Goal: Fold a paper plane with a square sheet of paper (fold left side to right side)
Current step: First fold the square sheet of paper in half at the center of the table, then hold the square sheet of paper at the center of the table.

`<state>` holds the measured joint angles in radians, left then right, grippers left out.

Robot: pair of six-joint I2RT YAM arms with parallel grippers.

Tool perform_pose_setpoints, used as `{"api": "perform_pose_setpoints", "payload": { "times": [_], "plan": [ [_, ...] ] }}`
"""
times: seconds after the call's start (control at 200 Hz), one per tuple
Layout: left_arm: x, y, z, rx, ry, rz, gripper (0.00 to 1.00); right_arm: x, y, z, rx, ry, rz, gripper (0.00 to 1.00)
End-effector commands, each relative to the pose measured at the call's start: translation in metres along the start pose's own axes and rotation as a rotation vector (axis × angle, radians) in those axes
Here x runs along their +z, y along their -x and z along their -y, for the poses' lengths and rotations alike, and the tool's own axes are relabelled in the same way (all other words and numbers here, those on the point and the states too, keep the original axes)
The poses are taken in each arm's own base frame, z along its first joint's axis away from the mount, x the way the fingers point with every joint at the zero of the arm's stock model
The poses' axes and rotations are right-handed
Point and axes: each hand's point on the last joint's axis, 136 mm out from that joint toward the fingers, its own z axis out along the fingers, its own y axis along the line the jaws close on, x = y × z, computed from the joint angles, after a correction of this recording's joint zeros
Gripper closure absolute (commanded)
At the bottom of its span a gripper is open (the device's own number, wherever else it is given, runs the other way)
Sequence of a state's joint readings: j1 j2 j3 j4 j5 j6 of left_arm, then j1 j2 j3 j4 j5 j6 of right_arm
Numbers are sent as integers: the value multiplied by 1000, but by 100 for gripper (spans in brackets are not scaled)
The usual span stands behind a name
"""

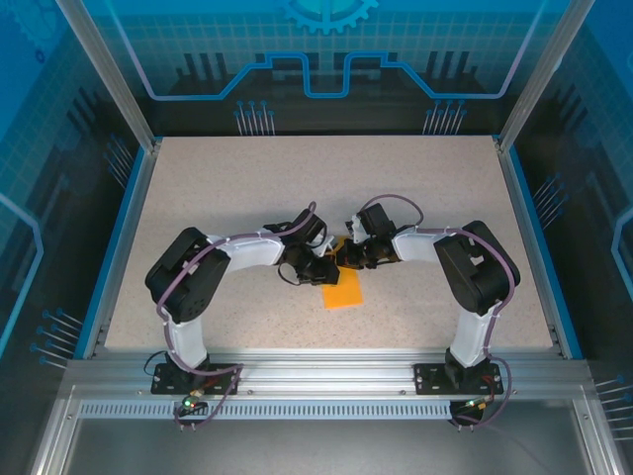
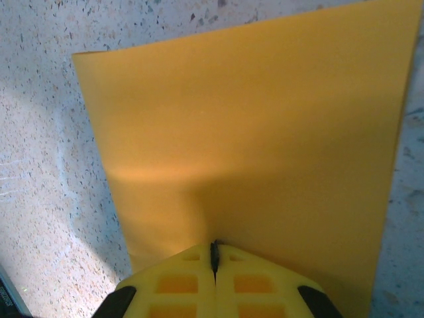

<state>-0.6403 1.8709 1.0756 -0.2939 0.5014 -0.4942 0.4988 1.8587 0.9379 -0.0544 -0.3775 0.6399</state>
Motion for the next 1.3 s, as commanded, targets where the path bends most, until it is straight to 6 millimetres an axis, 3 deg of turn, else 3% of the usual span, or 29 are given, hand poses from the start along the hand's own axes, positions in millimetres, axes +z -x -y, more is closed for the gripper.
{"api": "perform_pose_setpoints", "payload": {
  "times": [0.0, 0.15, 0.32, 0.61, 0.78, 0.915, 1.045, 1.29],
  "plan": [
    [6, 2, -9, -6, 34, -18, 89, 13, -37, 48, 84, -172, -110, 96],
    [9, -2, -20, -37, 70, -23, 89, 13, -34, 43, 78, -156, -102, 96],
    [13, -9, -28, -76, 85, -39, 89, 8, -20, 26, 42, -89, -50, 95],
    [19, -16, -39, -135, 107, -52, 89, -43, 16, -9, -63, -49, 148, 89],
    [19, -17, -38, -138, 108, -49, 90, -60, -11, -3, -70, -77, 128, 88],
    [17, -16, -37, -132, 112, -43, 90, -62, -41, -9, -81, -61, 66, 91],
    [17, -16, -36, -130, 114, -41, 90, -55, -66, -11, -74, -55, 14, 93],
    [16, -16, -33, -126, 113, -40, 90, -31, -94, 7, -23, -108, -95, 94]
  ]
}}
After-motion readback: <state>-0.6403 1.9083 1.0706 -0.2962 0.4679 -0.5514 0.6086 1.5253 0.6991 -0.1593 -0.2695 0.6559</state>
